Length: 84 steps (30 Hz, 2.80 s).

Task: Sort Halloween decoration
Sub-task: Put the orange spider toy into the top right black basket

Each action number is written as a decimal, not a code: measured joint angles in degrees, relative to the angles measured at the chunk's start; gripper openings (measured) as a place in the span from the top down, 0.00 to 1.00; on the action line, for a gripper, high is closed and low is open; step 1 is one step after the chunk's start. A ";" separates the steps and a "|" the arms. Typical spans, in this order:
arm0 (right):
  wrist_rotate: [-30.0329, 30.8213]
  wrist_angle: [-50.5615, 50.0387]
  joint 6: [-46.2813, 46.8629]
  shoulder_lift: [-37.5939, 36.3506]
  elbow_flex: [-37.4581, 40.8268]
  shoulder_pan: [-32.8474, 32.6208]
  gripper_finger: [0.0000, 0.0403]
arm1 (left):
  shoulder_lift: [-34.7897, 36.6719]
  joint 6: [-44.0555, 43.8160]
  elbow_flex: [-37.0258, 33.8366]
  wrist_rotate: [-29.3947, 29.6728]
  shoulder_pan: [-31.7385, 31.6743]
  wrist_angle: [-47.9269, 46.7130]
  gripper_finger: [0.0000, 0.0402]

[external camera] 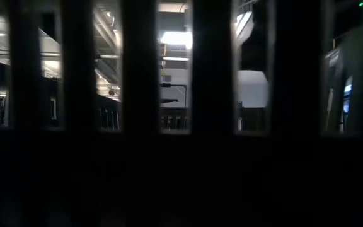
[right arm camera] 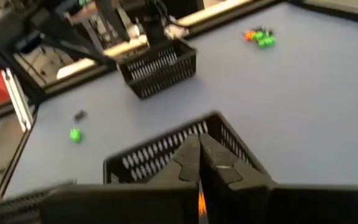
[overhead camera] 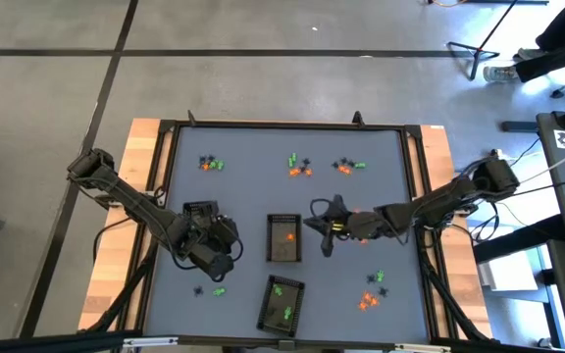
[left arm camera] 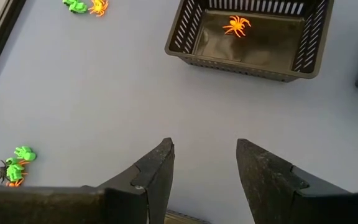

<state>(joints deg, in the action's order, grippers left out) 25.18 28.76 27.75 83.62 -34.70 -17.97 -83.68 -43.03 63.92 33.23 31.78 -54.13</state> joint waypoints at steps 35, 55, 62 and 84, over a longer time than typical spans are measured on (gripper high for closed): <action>20.80 -55.37 10.72 4.46 -18.18 -9.26 0.58 | 0.00 0.07 0.00 -1.22 0.62 0.76 0.59; 15.66 -55.93 19.68 -2.96 -5.83 -11.51 0.58 | 0.00 0.07 0.00 -0.72 0.60 1.09 0.59; 16.36 -45.77 16.92 -16.07 6.10 -11.44 0.58 | 0.00 0.07 0.00 -0.72 0.60 1.11 0.59; 6.74 -45.40 28.70 -18.06 17.25 2.08 0.58 | 0.00 0.07 0.00 1.20 0.60 1.27 0.59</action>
<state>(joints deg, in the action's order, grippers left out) 31.92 -16.64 56.45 65.56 -17.45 -15.89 -83.68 -42.96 63.92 34.44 32.38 -52.86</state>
